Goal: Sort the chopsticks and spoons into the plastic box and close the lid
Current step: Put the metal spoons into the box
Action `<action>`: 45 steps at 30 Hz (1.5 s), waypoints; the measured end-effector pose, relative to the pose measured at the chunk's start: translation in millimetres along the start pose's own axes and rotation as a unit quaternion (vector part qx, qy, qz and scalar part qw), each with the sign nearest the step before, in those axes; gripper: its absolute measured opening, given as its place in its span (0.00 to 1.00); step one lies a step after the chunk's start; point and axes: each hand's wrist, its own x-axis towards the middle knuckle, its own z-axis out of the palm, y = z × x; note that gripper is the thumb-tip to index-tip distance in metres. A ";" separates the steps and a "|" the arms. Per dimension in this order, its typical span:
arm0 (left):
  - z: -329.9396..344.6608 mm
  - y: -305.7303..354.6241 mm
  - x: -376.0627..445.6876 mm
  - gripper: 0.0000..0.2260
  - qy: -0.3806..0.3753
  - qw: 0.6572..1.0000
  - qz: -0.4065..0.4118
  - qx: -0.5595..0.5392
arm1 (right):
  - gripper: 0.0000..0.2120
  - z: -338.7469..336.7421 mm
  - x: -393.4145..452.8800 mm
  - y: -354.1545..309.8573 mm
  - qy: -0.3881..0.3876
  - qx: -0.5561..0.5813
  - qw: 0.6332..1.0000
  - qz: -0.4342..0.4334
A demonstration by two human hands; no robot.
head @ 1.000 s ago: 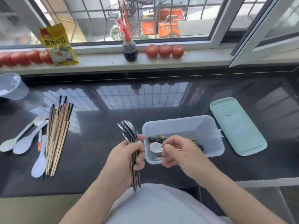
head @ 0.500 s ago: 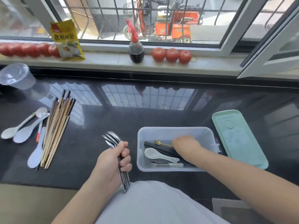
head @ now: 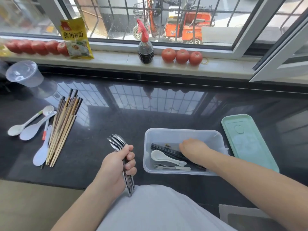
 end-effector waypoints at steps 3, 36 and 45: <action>-5.0 1.2 -1.7 0.05 0.000 1.000 0.004 -0.004 | 0.09 4.2 -7.7 3.8 0.000 0.003 1.000 0.000; -2.2 3.5 -2.7 0.06 -0.038 0.999 0.004 -0.005 | 0.11 -28.7 -15.4 -8.6 -0.021 0.576 0.774 0.264; -9.4 -0.3 -6.5 0.06 -0.025 0.999 0.006 -0.024 | 0.18 1.5 -29.2 -3.0 0.030 0.355 0.917 0.178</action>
